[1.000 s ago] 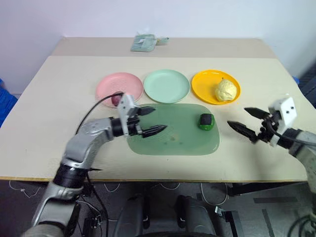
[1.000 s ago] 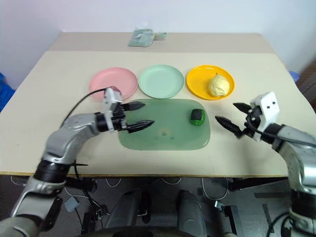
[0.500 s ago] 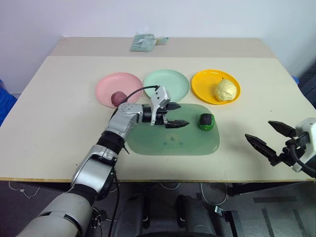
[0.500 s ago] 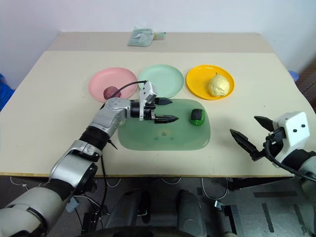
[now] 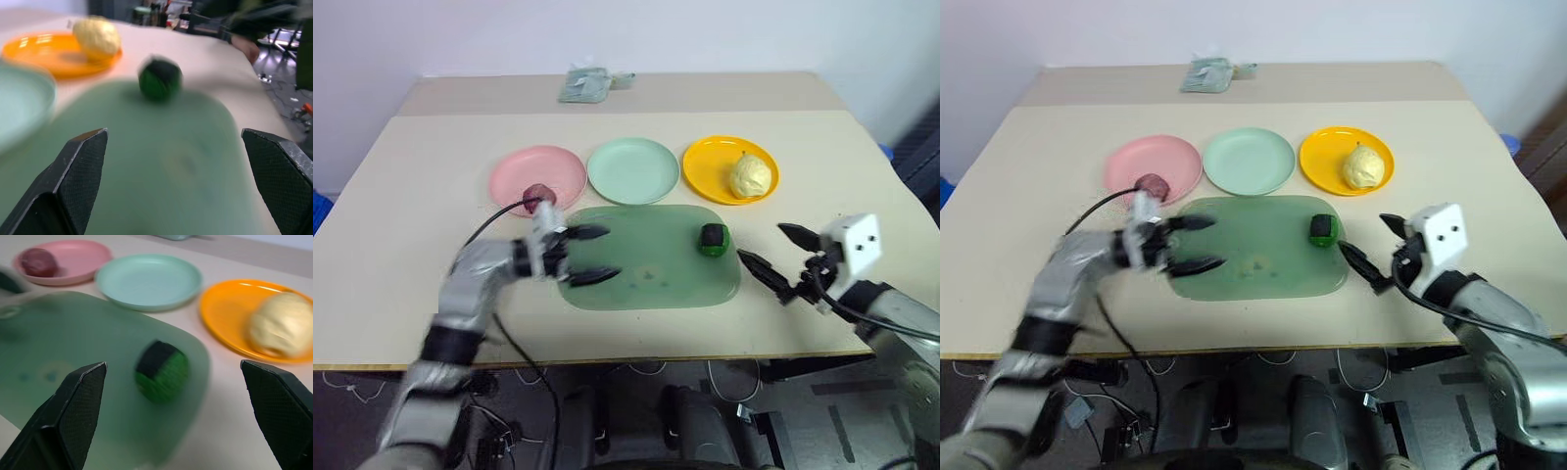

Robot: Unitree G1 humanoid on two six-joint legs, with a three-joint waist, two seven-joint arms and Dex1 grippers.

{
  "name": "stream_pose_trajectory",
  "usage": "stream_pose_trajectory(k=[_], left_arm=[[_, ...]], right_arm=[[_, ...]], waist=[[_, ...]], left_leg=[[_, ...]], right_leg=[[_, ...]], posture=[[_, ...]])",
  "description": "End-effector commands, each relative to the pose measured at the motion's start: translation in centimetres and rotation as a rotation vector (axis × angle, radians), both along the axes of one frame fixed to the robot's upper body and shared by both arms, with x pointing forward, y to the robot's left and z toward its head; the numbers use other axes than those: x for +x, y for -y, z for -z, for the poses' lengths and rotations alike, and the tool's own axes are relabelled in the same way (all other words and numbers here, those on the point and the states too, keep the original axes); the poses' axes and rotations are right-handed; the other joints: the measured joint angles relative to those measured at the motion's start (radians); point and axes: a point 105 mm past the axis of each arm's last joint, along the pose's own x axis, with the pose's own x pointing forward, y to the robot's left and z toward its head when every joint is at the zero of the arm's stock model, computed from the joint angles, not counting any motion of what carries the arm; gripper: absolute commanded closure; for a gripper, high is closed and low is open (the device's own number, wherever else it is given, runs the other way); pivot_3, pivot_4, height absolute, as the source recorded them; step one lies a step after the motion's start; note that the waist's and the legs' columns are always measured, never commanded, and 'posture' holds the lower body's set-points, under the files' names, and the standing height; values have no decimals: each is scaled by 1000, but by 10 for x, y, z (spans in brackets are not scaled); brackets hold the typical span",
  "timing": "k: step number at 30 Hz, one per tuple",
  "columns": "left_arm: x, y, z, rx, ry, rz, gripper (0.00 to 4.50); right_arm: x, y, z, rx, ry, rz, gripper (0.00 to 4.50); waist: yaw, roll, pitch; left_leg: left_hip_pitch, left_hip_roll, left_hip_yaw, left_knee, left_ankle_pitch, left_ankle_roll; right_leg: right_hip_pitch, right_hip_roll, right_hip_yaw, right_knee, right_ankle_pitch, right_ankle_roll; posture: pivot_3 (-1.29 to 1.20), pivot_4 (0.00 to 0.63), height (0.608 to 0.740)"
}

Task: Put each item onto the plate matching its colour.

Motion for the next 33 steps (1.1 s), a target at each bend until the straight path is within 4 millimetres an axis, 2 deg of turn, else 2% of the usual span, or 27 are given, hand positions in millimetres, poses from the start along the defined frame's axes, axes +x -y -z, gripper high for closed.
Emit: stream_pose_trajectory(k=[1, 3, 6, 10, 13, 18, 21, 25, 33], left_arm=[[-30, -20, -40, -31, 74, 38, 0], [-43, -32, -43, -13, 67, 12, 0], [-50, -37, -44, 1, 61, -18, 0], [-54, -34, -46, -22, 70, -53, 0], [-60, -31, -45, -42, 69, -77, 0], [-64, -32, -44, -49, 74, -113, 0], [-65, -32, -45, -51, 81, -137, 0], [-67, -33, -46, -55, 88, -162, 0], [-69, -30, -50, -63, 111, -205, 0]], right_arm=[[7, -3, -5, -12, 24, -59, 29], [13, -6, -2, -9, 7, -95, 29], [21, -9, 5, -4, -18, -121, 29], [39, -11, 25, 20, -76, -128, 29], [57, -4, 47, 4, -121, -79, 29], [76, 2, 66, 1, -153, -44, 29], [85, 3, 66, 20, -130, -28, 861], [94, -7, 51, 40, -50, -54, 2839], [127, -47, 18, 49, 56, -170, 2839]], waist=[[15, 1, 0], [13, 1, -1], [15, 1, -1], [11, 1, -1], [7, 1, -1], [7, 1, -1], [4, 1, -1], [0, 1, -1], [-17, 1, -1]], left_leg=[[0, 0, 0, 1, 0, 0], [0, -1, 0, 1, 0, 1], [1, -1, 0, 1, -1, 2], [1, -1, 1, 1, -1, 2], [1, -1, 2, 0, -1, 1], [1, -1, 2, 0, 0, 0], [1, -1, 2, 0, 0, -1], [1, 0, 3, 0, 1, -2], [1, 0, 3, -1, 3, -4]], right_leg=[[0, 0, 0, -1, 0, 0], [1, -1, 0, -5, 0, -1], [1, -1, 0, -6, 0, -1], [3, -1, 0, -6, 0, -1], [3, 0, 0, -5, 0, -1], [3, 0, 0, -5, 0, 0], [3, 1, 0, -5, 0, 0], [3, 1, 0, -5, 0, 0], [2, 1, 0, -4, 0, 0]], posture=[[0, 150, 740], [0, 150, 740], [0, 150, 740], [0, 150, 740], [0, 150, 740], [0, 150, 740], [0, 150, 740], [0, 150, 740], [0, 150, 740]])
